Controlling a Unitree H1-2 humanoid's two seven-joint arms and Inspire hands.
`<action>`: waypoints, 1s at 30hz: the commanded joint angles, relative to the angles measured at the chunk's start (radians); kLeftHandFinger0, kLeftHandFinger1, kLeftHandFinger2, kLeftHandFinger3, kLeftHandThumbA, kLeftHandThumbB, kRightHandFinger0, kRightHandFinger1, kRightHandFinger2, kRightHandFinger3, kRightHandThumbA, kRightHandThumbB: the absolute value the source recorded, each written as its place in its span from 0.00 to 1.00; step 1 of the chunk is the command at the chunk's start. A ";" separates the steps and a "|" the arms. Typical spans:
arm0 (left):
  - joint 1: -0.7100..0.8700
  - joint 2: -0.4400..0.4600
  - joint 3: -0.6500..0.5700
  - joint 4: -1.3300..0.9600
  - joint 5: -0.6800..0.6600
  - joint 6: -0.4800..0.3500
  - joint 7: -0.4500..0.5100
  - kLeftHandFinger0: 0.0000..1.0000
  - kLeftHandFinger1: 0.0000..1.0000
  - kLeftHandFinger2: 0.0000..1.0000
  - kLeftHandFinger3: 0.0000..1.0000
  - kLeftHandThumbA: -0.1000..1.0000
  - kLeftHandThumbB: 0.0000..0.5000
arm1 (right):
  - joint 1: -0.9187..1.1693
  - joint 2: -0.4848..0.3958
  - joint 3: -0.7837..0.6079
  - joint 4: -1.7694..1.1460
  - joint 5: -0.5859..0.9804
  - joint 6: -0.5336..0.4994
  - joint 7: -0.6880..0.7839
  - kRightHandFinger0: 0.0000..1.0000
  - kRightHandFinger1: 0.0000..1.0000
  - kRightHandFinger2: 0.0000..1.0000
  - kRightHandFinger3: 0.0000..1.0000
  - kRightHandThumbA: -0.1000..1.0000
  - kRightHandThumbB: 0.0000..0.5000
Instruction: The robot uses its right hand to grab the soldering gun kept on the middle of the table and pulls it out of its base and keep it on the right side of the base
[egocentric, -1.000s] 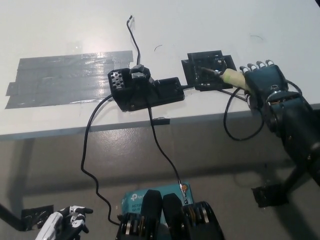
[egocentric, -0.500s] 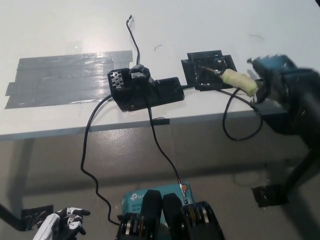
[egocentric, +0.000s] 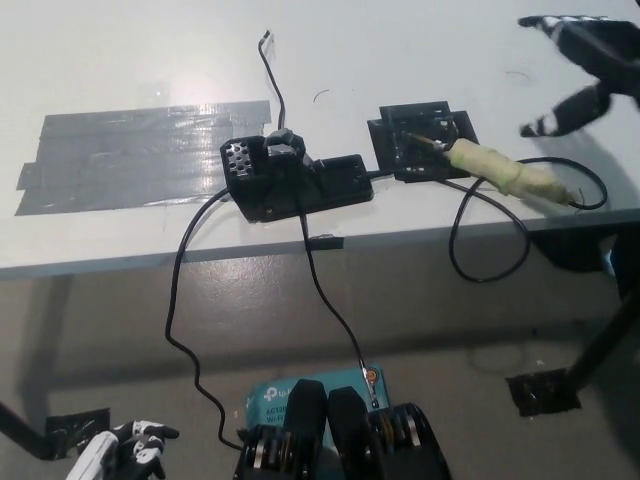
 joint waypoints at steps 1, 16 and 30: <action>0.019 0.028 0.018 -0.039 -0.005 -0.017 -0.020 0.06 0.15 0.24 0.46 0.43 0.58 | 0.149 -0.084 -0.203 -0.289 0.323 0.080 0.099 1.00 1.00 1.00 1.00 0.91 1.00; 0.009 0.038 0.039 -0.039 -0.009 -0.010 -0.016 0.05 0.14 0.26 0.50 0.43 0.57 | 0.915 0.246 -0.529 -0.404 0.526 -0.207 -0.266 1.00 1.00 1.00 1.00 0.79 0.38; -0.020 0.069 0.035 -0.044 0.004 0.001 -0.030 0.05 0.15 0.27 0.51 0.46 0.57 | 0.907 0.312 -0.551 -0.162 0.599 -0.161 -0.321 1.00 1.00 1.00 1.00 0.65 0.23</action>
